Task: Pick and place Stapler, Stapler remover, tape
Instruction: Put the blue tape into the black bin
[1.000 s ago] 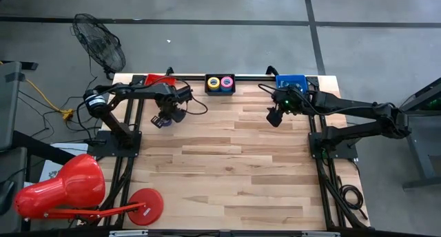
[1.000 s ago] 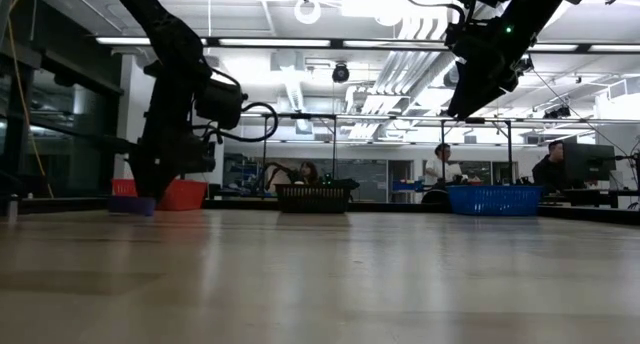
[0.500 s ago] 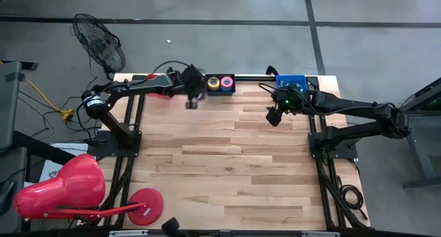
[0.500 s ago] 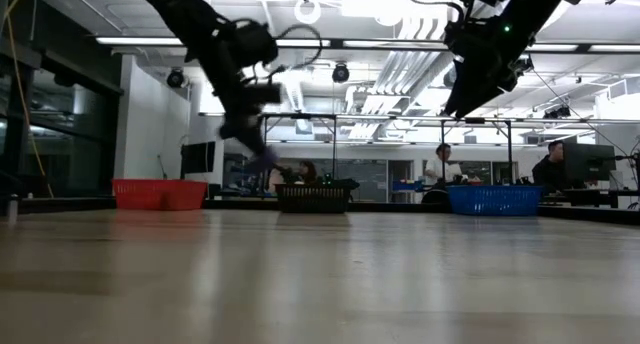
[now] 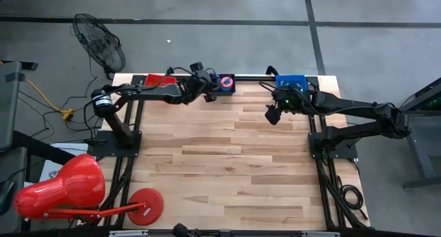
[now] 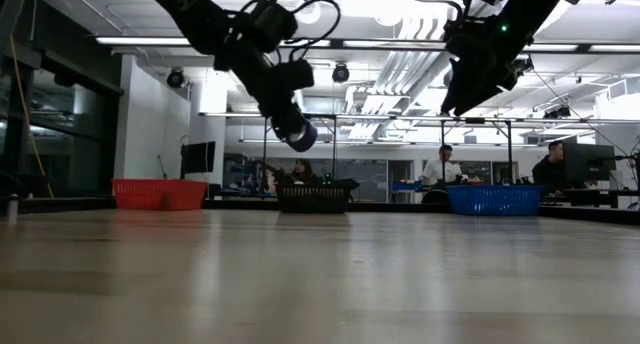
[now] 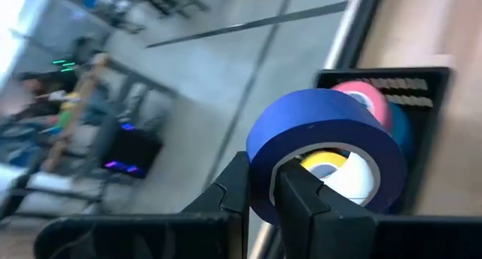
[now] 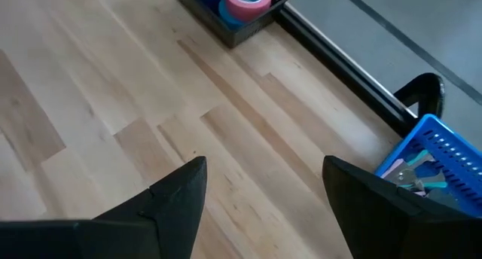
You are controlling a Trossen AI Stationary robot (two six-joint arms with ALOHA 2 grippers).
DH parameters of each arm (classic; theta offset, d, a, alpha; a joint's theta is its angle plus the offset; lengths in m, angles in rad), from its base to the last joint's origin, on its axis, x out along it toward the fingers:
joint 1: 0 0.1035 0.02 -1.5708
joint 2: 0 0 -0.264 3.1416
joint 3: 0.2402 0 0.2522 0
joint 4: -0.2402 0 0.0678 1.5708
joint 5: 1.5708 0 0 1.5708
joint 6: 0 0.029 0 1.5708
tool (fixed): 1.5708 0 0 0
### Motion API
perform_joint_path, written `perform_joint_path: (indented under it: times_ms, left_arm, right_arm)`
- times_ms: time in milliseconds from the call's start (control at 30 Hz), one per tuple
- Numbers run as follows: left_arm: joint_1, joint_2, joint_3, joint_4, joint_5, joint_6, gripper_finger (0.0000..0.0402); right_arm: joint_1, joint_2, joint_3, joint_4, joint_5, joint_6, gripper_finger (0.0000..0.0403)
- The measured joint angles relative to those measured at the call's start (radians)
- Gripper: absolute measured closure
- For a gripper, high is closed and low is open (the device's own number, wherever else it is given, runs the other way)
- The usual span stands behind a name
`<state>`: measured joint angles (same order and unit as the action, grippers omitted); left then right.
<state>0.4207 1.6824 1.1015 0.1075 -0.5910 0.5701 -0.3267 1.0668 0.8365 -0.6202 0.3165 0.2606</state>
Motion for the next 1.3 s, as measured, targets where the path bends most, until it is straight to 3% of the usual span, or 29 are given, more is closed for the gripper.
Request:
perform_joint_path:
  times_ms: [200,467,667,967,1300]
  left_arm:
    - [-0.040,0.079,0.000,0.122,-0.174,-0.004,0.0369]
    - [-0.042,0.149,0.074,0.108,-0.175,-0.070,0.0369]
    - [-0.041,0.238,0.239,-0.028,-0.178,-0.100,0.0369]
    - [-0.041,0.373,0.487,-0.374,-0.248,-0.389,0.0369]
    - [-0.033,0.412,0.523,-0.435,-0.231,-0.460,0.0369]
  right_arm:
    - [0.000,0.000,0.000,0.005,0.007,0.005,0.0146]
    - [0.000,0.000,0.000,0.005,0.011,0.028,0.0146]
    - [0.000,0.000,0.000,0.004,0.010,0.028,0.0147]
    - [0.000,0.000,0.000,0.003,0.007,0.031,0.0146]
    - [0.000,0.000,0.000,-0.002,0.003,0.029,0.0146]
